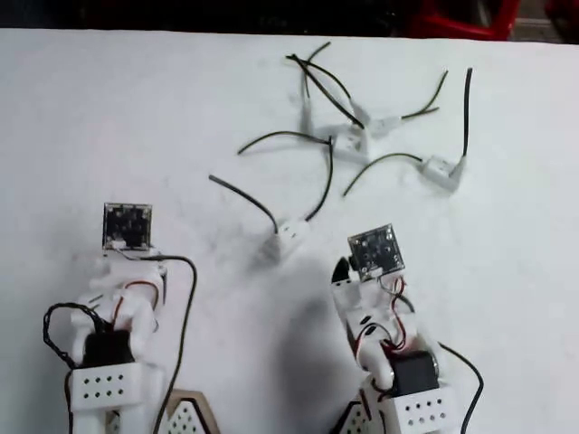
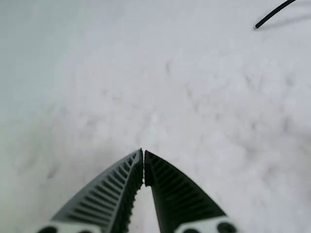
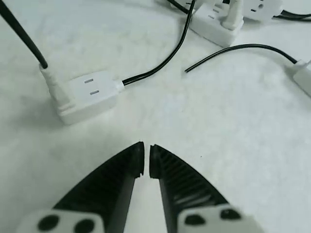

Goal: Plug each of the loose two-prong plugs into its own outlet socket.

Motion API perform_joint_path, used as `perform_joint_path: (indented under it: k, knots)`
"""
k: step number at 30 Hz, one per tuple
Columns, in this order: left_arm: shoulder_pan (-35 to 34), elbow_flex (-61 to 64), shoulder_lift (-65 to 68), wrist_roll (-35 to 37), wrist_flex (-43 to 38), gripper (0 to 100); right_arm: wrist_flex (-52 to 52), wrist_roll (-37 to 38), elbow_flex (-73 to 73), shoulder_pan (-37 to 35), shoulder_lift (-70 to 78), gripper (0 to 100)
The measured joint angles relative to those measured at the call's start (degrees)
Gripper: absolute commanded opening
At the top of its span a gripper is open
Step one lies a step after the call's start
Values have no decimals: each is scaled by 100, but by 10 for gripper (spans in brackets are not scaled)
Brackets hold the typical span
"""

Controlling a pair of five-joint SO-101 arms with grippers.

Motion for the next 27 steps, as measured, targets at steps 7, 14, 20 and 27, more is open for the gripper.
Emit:
perform_joint_path:
  k: [7,14,20,27]
  knots:
    - [501,105,0,9,-88,27,132,0,88,0,0,17]
    - [835,510,0,9,-422,27,958,0,88,0,0,18]
    - [571,510,0,9,-158,25,1266,0,88,0,0,18]
    - [-220,510,0,26,-105,27,1266,0,88,0,0,18]
